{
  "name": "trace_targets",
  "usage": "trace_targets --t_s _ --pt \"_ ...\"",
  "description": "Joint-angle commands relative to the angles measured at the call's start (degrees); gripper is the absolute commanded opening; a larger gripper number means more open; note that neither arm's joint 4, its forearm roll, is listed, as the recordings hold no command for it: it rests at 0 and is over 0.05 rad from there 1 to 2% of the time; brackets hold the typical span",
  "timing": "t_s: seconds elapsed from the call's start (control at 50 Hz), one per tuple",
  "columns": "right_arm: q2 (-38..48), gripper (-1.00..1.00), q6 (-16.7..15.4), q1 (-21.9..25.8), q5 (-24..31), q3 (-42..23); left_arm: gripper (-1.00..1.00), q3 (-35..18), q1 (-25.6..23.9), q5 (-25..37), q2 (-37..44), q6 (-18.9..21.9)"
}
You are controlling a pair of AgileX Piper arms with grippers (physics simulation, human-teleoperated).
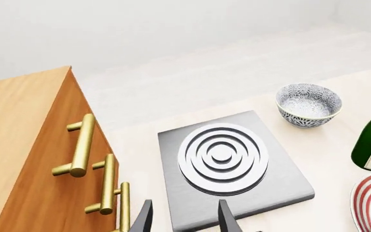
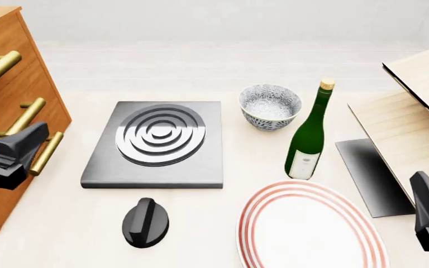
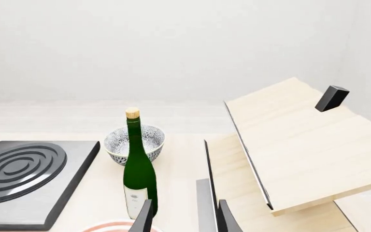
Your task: Turn on the stove.
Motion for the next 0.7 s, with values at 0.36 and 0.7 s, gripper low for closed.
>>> trace_targets --t_s 0.36,0.7 --pt "-0.03 1.0 0.0 -0.02 0.05 -0.01 1.0 -13.47 -10.14 15.35 13.72 -5.17" --pt "0.26 1.0 -0.01 -0.03 -0.42 0.17 1.0 -15.93 -12.78 20.4 20.87 -7.51"
